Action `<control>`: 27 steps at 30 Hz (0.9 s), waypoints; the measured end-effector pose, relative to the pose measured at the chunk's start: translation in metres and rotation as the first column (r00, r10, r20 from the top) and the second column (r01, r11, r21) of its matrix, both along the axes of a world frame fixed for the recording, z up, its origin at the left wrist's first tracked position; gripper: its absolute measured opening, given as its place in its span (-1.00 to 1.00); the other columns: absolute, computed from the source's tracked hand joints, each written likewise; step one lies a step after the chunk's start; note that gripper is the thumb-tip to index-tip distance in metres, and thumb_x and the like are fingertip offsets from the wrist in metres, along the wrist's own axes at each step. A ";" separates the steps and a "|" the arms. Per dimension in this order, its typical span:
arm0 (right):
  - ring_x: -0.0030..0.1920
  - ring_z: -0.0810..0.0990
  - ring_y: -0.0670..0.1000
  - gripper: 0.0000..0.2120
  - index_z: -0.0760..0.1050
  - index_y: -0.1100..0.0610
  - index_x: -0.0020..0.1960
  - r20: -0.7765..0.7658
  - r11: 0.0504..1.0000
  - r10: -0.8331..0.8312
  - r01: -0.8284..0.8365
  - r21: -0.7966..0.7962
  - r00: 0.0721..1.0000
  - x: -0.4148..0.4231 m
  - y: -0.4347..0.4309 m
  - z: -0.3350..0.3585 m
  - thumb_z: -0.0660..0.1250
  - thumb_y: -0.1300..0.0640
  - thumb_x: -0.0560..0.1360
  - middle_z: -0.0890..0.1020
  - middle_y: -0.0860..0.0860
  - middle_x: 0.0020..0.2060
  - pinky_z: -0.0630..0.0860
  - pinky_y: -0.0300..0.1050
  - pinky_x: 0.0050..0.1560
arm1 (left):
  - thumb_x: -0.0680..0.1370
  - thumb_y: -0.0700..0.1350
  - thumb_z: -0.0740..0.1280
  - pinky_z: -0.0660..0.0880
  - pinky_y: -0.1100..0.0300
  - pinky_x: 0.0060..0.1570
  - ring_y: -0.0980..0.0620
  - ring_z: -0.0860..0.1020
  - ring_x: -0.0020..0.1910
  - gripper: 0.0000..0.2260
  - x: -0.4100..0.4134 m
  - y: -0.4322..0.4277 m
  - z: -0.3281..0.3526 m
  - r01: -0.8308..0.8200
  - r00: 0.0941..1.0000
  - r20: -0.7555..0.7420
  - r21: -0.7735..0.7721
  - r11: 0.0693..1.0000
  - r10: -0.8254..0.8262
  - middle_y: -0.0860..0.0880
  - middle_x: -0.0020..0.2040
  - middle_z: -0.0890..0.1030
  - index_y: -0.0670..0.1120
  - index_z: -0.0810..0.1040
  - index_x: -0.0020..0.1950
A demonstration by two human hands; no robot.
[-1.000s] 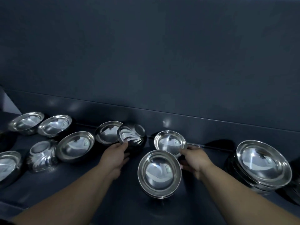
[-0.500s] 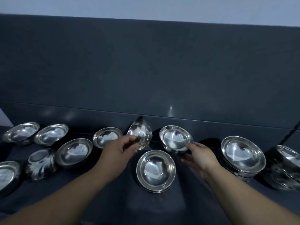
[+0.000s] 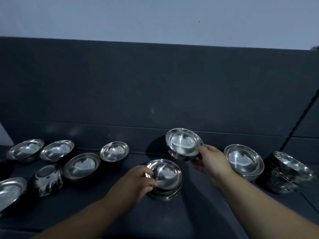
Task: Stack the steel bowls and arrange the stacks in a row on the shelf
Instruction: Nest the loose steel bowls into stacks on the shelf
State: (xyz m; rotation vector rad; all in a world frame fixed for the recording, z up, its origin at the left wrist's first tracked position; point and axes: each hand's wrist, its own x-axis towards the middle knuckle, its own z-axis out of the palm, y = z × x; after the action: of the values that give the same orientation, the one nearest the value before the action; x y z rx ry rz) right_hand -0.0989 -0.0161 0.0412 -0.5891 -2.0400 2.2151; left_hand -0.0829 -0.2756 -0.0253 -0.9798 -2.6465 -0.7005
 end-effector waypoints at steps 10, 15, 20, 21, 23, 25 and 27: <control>-0.32 0.66 0.11 -0.91 0.61 0.09 -0.09 0.091 0.930 0.177 -0.197 0.312 0.980 0.012 -0.031 0.003 0.33 0.15 0.51 0.69 0.10 -0.24 0.58 -0.11 -0.35 | 0.53 -0.05 0.38 0.37 0.37 0.21 0.30 0.49 0.15 -0.71 0.011 -0.001 0.000 -0.449 0.841 0.500 0.429 0.784 0.207 0.14 0.24 0.50 0.18 0.46 0.22; -0.36 0.69 0.10 -0.83 0.60 0.08 0.05 0.128 0.873 0.152 -0.194 0.447 0.980 0.012 -0.040 -0.004 0.35 0.08 0.48 0.70 0.10 -0.14 0.59 -0.11 -0.42 | 0.46 0.19 0.36 0.32 0.17 0.38 0.22 0.44 0.31 -0.46 0.005 0.004 0.002 -0.501 0.727 0.680 0.435 0.748 0.091 0.14 0.34 0.48 0.14 0.36 0.42; -0.21 0.67 0.01 -0.85 0.63 0.02 -0.10 0.116 0.788 0.120 -0.166 0.593 0.986 0.017 -0.035 -0.023 0.35 -0.02 0.44 0.69 -0.07 -0.27 0.65 0.08 -0.05 | 0.21 0.27 0.47 0.43 0.27 0.22 0.19 0.52 0.22 -0.15 0.010 0.008 -0.002 -0.383 0.703 0.709 0.441 0.812 -0.054 0.28 0.29 0.44 0.21 0.23 0.45; -0.15 0.67 0.01 -0.81 0.64 0.01 -0.05 0.120 0.781 0.126 -0.173 0.601 0.985 0.019 -0.034 -0.027 0.35 -0.06 0.44 0.69 -0.09 -0.22 0.64 0.07 0.01 | 0.20 0.25 0.49 0.43 0.27 0.20 0.16 0.52 0.20 -0.13 0.011 0.008 -0.003 -0.365 0.704 0.707 0.433 0.824 -0.059 0.31 0.29 0.39 0.26 0.19 0.44; 0.02 0.66 -0.01 -0.71 0.61 -0.04 0.11 0.129 0.804 0.166 -0.210 0.556 0.978 0.023 -0.033 -0.036 0.36 -0.14 0.45 0.70 -0.11 -0.04 0.60 0.04 0.13 | 0.19 0.19 0.52 0.46 0.27 0.18 0.17 0.56 0.15 -0.12 0.012 0.008 -0.005 -0.350 0.700 0.709 0.440 0.827 -0.081 0.36 0.29 0.35 0.35 0.13 0.41; 0.09 0.64 -0.08 -0.66 0.54 -0.10 0.22 0.111 0.866 0.223 -0.249 0.433 0.968 0.030 -0.034 -0.041 0.36 -0.15 0.48 0.67 -0.14 0.07 0.55 -0.05 0.20 | 0.21 0.13 0.55 0.49 0.24 0.18 0.21 0.60 0.10 -0.10 0.012 0.010 -0.005 -0.354 0.691 0.715 0.461 0.814 -0.104 0.33 0.33 0.38 0.36 0.11 0.41; 0.08 0.63 -0.14 -0.71 0.47 -0.16 0.24 0.088 0.909 0.265 -0.279 0.309 0.960 0.036 -0.034 -0.041 0.34 -0.11 0.52 0.65 -0.17 0.08 0.55 -0.30 0.03 | 0.29 0.03 0.56 0.50 0.30 0.13 0.29 0.59 0.08 -0.12 0.010 0.013 -0.006 -0.362 0.689 0.716 0.475 0.802 -0.112 0.24 0.35 0.41 0.32 0.10 0.44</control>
State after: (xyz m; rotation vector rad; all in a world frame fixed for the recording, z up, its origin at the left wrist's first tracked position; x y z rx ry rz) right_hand -0.0624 -0.0497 0.0002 -0.3399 -2.5706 1.9408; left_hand -0.0728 -0.2621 -0.0309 -0.3304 -2.6736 -2.0770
